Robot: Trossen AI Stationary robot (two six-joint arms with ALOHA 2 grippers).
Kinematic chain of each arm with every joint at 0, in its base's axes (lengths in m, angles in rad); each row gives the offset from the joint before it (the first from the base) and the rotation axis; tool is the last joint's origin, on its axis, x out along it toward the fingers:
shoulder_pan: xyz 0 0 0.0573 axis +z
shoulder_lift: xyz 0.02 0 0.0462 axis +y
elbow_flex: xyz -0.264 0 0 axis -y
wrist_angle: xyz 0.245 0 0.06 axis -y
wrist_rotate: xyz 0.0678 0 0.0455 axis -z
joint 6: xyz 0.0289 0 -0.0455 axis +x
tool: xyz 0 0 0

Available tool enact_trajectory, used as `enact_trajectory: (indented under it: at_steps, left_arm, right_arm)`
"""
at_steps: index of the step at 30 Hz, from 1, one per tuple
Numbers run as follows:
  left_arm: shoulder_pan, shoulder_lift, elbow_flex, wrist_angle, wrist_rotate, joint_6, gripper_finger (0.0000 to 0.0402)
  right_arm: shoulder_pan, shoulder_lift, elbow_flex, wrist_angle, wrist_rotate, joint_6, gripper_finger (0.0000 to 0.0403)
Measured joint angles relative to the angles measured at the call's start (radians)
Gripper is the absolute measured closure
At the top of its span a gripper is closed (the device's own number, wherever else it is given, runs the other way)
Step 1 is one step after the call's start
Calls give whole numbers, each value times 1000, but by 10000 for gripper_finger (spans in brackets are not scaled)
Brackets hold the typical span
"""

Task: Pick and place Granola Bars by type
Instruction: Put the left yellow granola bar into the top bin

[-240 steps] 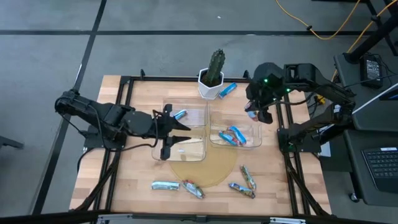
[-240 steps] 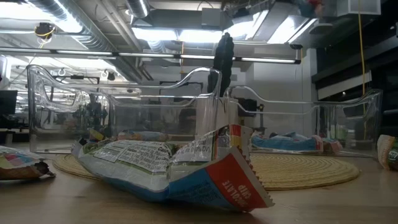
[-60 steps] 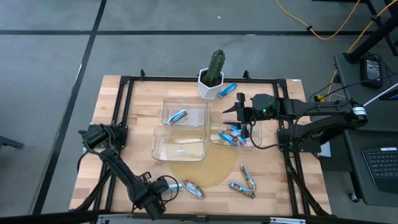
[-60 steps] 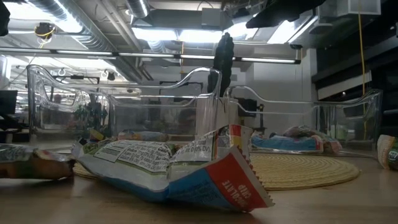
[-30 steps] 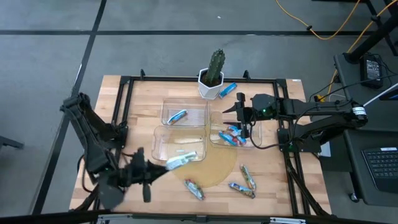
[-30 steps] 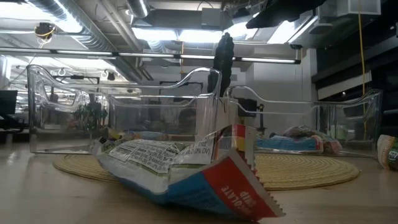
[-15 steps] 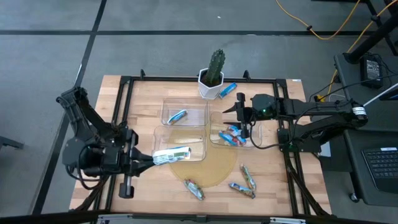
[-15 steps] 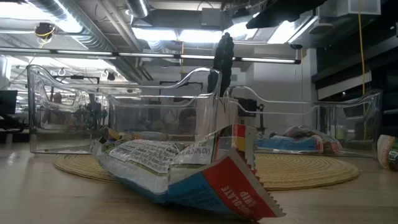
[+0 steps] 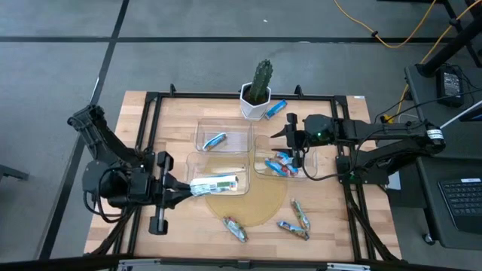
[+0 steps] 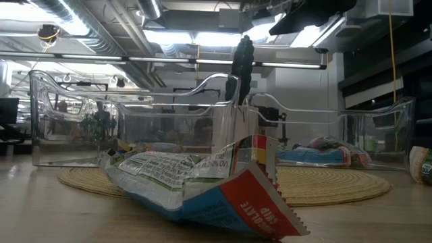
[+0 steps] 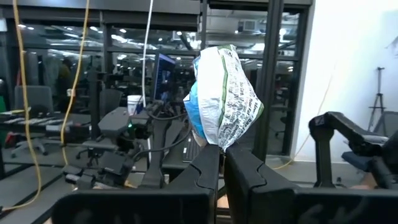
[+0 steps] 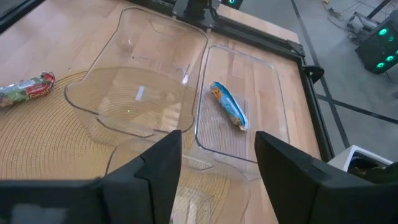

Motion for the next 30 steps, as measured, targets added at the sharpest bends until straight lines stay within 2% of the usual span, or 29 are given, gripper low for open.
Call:
enact_trajectory:
  at_steps: [9, 17, 22, 30]
  left_arm:
    - [71, -2, 0, 8, 68, 0, 400]
    - [165, -14, 0, 19, 66, -9, 400]
    - [239, -60, 0, 31, 129, -11, 400]
    - [367, -125, 0, 30, 229, -29, 400]
  right_arm:
    - [0, 0, 0, 1, 0, 0, 198]
    - [-1, 0, 0, 23, 1, -11, 198]
    - [-23, 0, 0, 23, 35, -70, 198]
    - [-97, 0, 0, 15, 29, -144, 198]
